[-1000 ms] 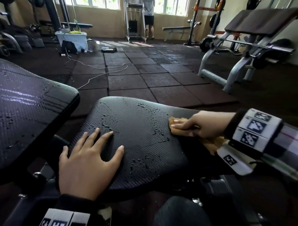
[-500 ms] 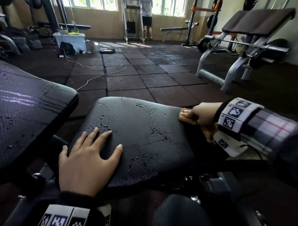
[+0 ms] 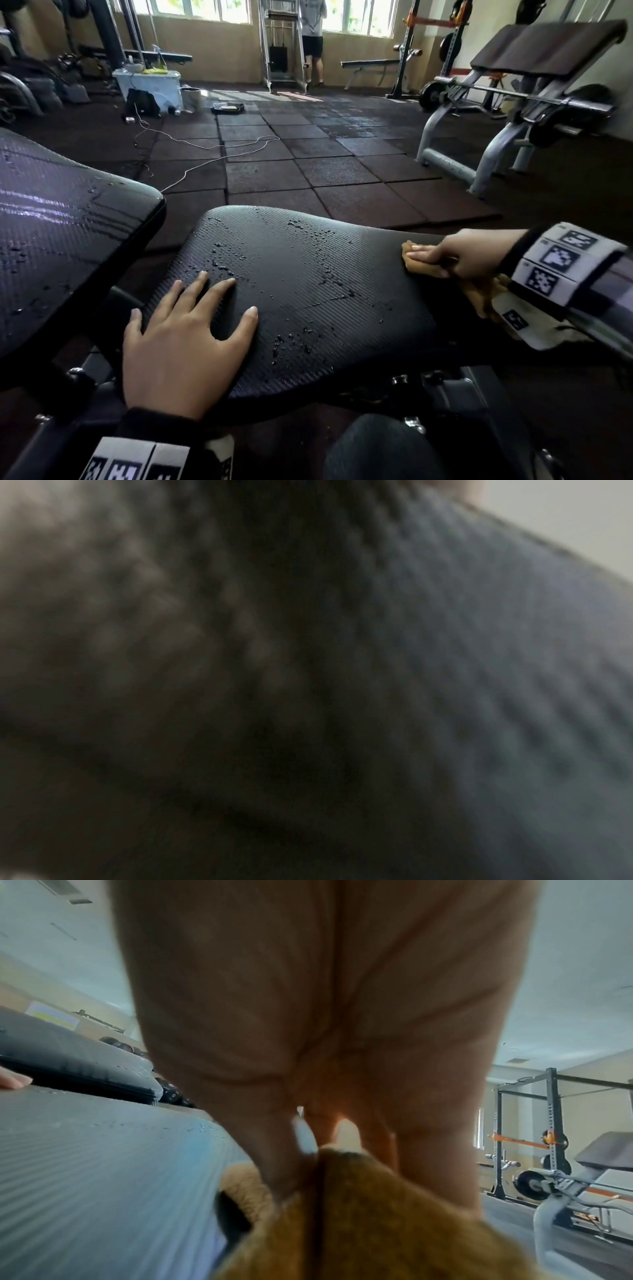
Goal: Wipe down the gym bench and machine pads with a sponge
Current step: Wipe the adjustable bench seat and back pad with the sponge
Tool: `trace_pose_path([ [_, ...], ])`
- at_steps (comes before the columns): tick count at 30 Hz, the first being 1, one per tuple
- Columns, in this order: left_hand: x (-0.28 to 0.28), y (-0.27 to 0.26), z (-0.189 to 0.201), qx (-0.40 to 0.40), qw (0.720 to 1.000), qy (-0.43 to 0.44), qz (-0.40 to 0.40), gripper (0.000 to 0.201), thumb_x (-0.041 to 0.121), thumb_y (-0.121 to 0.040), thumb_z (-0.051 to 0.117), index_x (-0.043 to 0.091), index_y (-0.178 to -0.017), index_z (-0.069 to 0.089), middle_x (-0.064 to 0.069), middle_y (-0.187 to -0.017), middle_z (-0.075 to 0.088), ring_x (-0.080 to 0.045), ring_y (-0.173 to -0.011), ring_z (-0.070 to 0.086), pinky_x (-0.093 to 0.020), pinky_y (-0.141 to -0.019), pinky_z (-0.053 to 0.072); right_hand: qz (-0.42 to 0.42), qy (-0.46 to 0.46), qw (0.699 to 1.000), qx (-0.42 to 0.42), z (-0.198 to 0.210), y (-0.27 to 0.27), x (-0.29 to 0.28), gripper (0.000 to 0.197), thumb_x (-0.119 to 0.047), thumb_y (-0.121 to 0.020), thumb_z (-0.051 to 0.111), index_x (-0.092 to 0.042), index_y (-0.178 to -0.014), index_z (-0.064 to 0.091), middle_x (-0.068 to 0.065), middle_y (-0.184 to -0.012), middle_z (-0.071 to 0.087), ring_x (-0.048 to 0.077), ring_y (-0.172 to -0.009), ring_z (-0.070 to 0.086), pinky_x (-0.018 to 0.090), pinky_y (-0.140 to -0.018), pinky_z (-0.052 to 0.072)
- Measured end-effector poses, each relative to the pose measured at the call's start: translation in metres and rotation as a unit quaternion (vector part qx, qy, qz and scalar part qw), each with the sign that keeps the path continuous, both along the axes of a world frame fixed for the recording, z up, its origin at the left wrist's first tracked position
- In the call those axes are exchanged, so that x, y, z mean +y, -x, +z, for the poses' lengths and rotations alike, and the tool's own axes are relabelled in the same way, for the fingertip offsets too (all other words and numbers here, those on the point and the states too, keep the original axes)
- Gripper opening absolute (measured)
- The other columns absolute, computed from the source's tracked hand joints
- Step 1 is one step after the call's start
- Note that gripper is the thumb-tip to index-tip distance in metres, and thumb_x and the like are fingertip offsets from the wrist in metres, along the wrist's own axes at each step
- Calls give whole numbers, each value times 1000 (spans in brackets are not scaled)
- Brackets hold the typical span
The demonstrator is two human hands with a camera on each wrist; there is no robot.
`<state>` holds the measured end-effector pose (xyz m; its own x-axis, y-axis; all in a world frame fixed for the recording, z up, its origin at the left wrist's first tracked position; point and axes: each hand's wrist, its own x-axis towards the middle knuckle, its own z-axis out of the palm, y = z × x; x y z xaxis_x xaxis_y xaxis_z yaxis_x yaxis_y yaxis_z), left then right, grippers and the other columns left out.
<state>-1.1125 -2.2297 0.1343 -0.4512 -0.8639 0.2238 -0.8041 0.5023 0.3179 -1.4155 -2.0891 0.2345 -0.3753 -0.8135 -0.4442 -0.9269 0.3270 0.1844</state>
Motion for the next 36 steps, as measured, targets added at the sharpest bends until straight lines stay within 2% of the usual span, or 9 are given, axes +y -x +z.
trace_pose_path([
  [3,0,-1,0,-1,1000,0,0,78,81,-68,16,52,-134,45,22,-151,34,-5,-144,23,-46,-116,15,31,-8,997,66,-1,-13,-20,47,-20,-95,37,-33,-140,37,4,-130,54,24,-115,53,15,-77,31],
  [8,-1,-2,-1,-3,1000,3,-4,79,81,-68,15,52,-136,43,22,-153,31,-4,-144,21,-45,-116,15,115,51,992,-22,-16,-31,-25,53,-20,-97,38,-34,-146,24,-10,-154,19,9,-139,25,11,-106,14],
  [11,0,-2,-1,5,1000,3,-4,77,80,-70,18,51,-135,46,21,-151,35,-6,-144,24,-46,-116,17,135,64,985,-85,-22,-28,-4,59,-13,-94,44,-38,-144,26,-19,-152,17,0,-140,16,16,-114,11],
  [16,0,-1,-1,11,1000,2,0,75,79,-70,22,49,-132,49,20,-150,38,-7,-143,28,-47,-115,18,56,34,992,-108,-15,-7,24,60,-13,-92,47,-49,-138,30,-32,-145,21,-6,-136,22,11,-111,14],
  [20,-1,0,-1,14,1000,3,4,74,79,-69,23,49,-131,51,20,-148,41,-8,-142,30,-47,-114,20,0,18,1000,5,-13,-1,5,52,-16,-91,45,-39,-137,41,-8,-141,46,16,-125,47,16,-96,33],
  [23,-1,0,-1,15,1000,3,6,74,79,-69,23,49,-131,51,19,-148,41,-8,-142,30,-47,-115,19,17,41,998,51,-15,-14,-14,41,-20,-95,39,-29,-134,48,1,-138,49,22,-121,49,17,-89,32],
  [28,0,-1,-1,16,1000,2,1,73,78,-70,24,49,-132,50,19,-149,40,-7,-143,28,-46,-115,18,82,125,988,-49,-37,-41,-16,51,-23,-95,42,-33,-144,31,-12,-153,21,12,-140,26,29,-116,20],
  [30,0,-2,-1,16,1000,3,0,73,78,-70,24,49,-132,50,19,-149,39,-7,-143,27,-46,-115,17,109,188,972,-93,-53,-60,0,55,-21,-90,43,-36,-142,34,-15,-152,24,13,-139,29,37,-114,26],
  [36,-1,-3,-3,11,1000,6,-5,75,78,-71,22,47,-133,50,17,-150,39,-7,-143,28,-47,-115,18,149,374,895,-190,-84,-82,63,52,-18,-83,39,-33,-131,51,-15,-142,44,6,-132,37,23,-110,26],
])
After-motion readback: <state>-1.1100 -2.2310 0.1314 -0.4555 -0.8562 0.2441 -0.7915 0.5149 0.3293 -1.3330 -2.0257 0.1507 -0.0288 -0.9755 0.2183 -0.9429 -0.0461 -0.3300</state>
